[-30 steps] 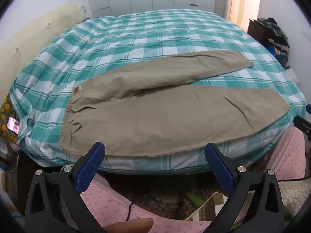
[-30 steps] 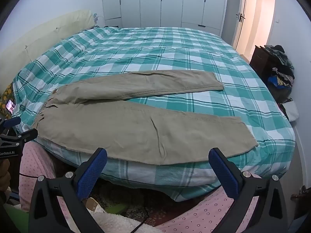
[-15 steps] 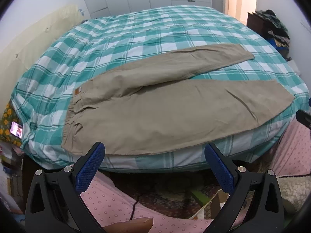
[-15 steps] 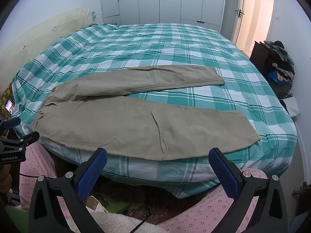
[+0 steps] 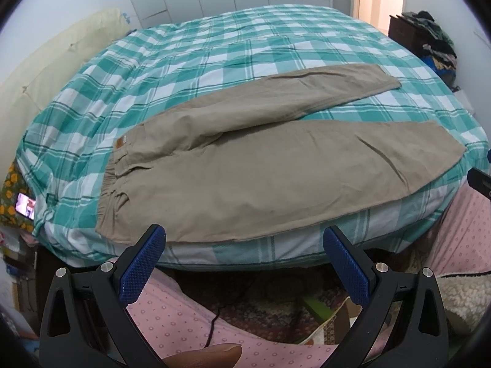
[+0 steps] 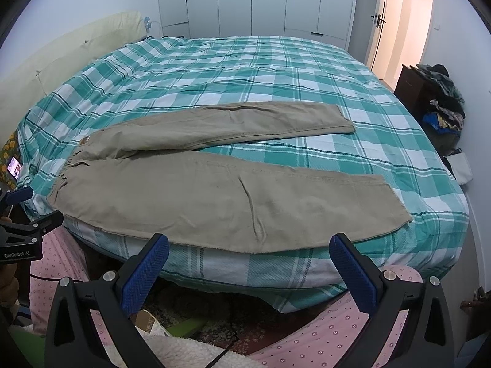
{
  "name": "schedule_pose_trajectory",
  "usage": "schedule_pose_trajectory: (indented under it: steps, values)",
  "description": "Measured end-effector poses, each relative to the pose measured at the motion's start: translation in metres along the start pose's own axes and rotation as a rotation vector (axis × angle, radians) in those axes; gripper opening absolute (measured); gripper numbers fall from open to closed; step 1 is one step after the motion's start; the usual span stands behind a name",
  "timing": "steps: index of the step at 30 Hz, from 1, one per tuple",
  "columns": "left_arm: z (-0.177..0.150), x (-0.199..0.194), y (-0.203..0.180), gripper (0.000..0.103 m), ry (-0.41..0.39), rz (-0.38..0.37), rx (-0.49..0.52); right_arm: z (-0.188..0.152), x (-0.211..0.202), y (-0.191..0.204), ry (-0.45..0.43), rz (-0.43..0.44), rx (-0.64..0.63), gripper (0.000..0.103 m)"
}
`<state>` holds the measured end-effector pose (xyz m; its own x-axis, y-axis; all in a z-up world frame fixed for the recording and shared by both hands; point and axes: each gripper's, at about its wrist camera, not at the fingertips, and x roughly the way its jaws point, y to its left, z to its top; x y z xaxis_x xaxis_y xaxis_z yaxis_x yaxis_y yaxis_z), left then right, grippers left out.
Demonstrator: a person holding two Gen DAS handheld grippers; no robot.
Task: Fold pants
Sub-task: 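Move both tools toward the khaki trousers on the plaid bed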
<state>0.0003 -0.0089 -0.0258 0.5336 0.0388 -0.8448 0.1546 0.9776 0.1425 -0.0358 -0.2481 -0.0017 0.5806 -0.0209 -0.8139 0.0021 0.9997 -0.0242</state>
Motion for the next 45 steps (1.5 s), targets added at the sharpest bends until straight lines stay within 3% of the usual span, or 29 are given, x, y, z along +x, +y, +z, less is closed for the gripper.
schedule_pose_trajectory:
  steps: [45]
  values:
    - [-0.003,0.006,-0.009,0.102,0.035,-0.015,0.003,-0.003,0.001,-0.016,0.02,-0.127,0.026,0.103]
